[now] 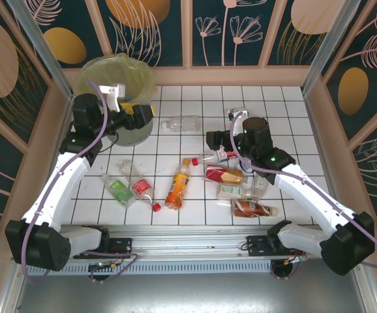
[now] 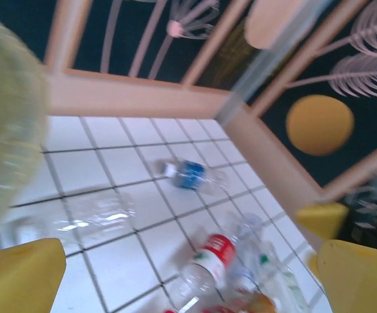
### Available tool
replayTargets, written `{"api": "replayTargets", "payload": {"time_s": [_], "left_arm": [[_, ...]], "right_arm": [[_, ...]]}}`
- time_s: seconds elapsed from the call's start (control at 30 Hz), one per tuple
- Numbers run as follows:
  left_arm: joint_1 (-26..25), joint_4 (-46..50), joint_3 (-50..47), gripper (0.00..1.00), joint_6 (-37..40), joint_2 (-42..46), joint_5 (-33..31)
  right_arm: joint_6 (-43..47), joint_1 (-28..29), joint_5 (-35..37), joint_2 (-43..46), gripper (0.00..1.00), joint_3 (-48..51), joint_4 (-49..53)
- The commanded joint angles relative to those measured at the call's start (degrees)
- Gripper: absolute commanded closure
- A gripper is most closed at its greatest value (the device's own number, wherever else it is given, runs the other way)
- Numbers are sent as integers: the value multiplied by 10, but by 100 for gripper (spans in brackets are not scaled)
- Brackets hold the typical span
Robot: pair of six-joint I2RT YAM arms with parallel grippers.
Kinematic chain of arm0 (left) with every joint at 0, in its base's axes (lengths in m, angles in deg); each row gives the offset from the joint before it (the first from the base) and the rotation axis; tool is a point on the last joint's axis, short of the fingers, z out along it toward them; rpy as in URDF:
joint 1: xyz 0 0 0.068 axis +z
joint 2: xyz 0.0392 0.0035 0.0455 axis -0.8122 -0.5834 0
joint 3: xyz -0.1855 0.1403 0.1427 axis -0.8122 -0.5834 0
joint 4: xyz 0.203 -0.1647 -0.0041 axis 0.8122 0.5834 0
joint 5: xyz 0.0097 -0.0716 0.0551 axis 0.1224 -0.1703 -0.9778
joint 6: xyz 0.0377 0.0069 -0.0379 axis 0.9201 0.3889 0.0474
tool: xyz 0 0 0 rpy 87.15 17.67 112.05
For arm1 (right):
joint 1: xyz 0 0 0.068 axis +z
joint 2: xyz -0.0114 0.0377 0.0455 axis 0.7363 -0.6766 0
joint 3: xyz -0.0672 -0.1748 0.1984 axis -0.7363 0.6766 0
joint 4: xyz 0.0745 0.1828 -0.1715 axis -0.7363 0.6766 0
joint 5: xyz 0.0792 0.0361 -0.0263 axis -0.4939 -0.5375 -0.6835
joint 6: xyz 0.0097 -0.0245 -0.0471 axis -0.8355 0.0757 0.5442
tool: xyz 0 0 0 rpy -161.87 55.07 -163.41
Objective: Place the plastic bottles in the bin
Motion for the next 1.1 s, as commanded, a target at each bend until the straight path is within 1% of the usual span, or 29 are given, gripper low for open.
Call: {"api": "replayTargets", "payload": {"time_s": [0.0, 0.07, 0.1, 0.13, 0.23, 0.3, 0.4, 0.5, 0.63, 0.73, 0.9, 1.07], "left_arm": [[-9, -70, -32, 1, -5, 22, 138], [-19, -76, -50, 1, 0, 25, 153], [-26, -75, -55, 1, 5, 26, 156], [-32, -70, -59, 1, 9, 25, 155], [-48, -53, -61, 1, 21, 26, 139], [-55, -50, -62, 1, 21, 31, 128], [-63, -58, -66, 1, 15, 37, 131], [-65, -58, -65, 1, 16, 39, 133], [-66, -59, -66, 1, 15, 40, 134], [-66, -60, -66, 1, 13, 42, 134], [-67, -66, -69, 1, 9, 47, 131], [-69, -76, -69, 1, -2, 44, 132]], "right_arm": [[-22, -39, 15, -21, 2, -26, 19], [9, -58, 6, -35, 1, -27, 17], [37, -69, -11, -44, 1, -28, 13], [58, -77, -23, -52, 1, -30, 13], [109, -104, -23, -85, 1, -44, 13], [144, -132, -45, -113, 1, -55, 12], [174, -169, -70, -165, 1, -95, 30], [205, -192, -76, -216, 1, -141, 45], [231, -222, -102, -280, 1, -200, 59], [248, -237, -93, -332, 1, -253, 82], [274, -241, -61, -421, 1, -328, 122], [291, -240, -20, -471, 2, -360, 125]]}}
